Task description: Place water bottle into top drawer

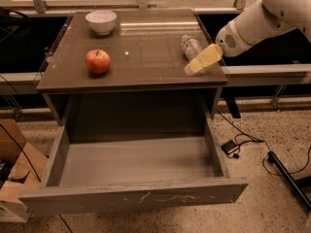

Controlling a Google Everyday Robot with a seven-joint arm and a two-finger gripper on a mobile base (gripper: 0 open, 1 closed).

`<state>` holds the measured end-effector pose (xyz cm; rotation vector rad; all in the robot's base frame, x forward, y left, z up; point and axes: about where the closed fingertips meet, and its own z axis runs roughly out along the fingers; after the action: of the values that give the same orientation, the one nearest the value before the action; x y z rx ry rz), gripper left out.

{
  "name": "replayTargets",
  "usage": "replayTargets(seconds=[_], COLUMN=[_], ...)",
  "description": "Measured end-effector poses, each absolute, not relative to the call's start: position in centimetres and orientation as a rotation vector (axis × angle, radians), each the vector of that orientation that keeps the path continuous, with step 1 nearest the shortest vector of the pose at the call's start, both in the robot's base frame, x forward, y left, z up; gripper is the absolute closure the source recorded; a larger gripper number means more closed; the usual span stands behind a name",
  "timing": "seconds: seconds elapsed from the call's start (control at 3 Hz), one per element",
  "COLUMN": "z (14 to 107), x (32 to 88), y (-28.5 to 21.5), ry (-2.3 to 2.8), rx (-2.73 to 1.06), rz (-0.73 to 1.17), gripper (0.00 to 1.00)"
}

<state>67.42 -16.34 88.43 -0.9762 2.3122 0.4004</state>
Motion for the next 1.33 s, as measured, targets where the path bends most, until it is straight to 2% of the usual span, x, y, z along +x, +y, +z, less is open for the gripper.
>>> replayTargets(seconds=[0.67, 1.33], z=[83.7, 81.9], x=[73.2, 75.1], y=[-14.4, -13.7], ry=[2.337, 2.379], rx=[-1.010, -1.066], rz=[0.491, 0.471], gripper=[0.02, 0.48])
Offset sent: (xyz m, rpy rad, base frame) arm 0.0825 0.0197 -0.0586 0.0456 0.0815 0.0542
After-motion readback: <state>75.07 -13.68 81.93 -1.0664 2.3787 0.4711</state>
